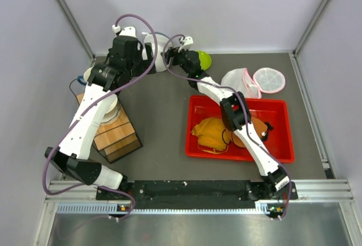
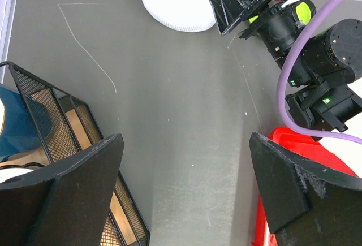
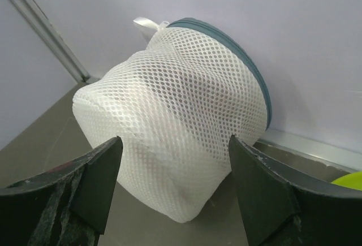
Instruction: Unzip the laundry bag and remove the bra
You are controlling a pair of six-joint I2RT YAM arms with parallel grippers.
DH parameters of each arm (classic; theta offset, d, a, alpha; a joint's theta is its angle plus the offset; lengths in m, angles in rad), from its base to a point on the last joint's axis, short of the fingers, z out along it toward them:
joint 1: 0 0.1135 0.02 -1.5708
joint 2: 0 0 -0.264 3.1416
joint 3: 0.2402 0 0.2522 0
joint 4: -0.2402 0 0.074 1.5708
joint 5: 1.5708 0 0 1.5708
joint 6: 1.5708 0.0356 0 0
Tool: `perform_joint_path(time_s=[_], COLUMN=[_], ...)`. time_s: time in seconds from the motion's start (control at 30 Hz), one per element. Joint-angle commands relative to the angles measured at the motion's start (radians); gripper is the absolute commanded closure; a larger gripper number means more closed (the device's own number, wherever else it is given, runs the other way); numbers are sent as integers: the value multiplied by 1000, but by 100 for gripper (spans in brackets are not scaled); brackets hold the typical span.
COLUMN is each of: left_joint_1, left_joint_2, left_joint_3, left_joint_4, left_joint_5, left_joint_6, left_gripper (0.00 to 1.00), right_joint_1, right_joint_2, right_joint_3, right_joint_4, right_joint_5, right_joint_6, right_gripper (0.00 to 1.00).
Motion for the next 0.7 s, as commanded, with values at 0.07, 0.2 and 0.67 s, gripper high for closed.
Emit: perform_joint_path(time_s=[0.07, 0.2, 0.67], left_joint_1=[6, 8, 21], left_joint_2=[11, 11, -12], left_joint_3=[-7, -18, -53], left_joint_4=[45, 49, 59], left_joint_5=[4, -2, -11], left_joint_6=[6, 6, 5], left_gripper=[1, 1, 1], right_joint_1=[49, 57, 66], right_joint_2=[43, 53, 19], right_joint_3=[86, 90, 47], right_joint_4=[106, 106, 98], right_joint_5=[-19, -30, 30], right_joint_6=[55, 64, 27], right_gripper=[29, 37, 92])
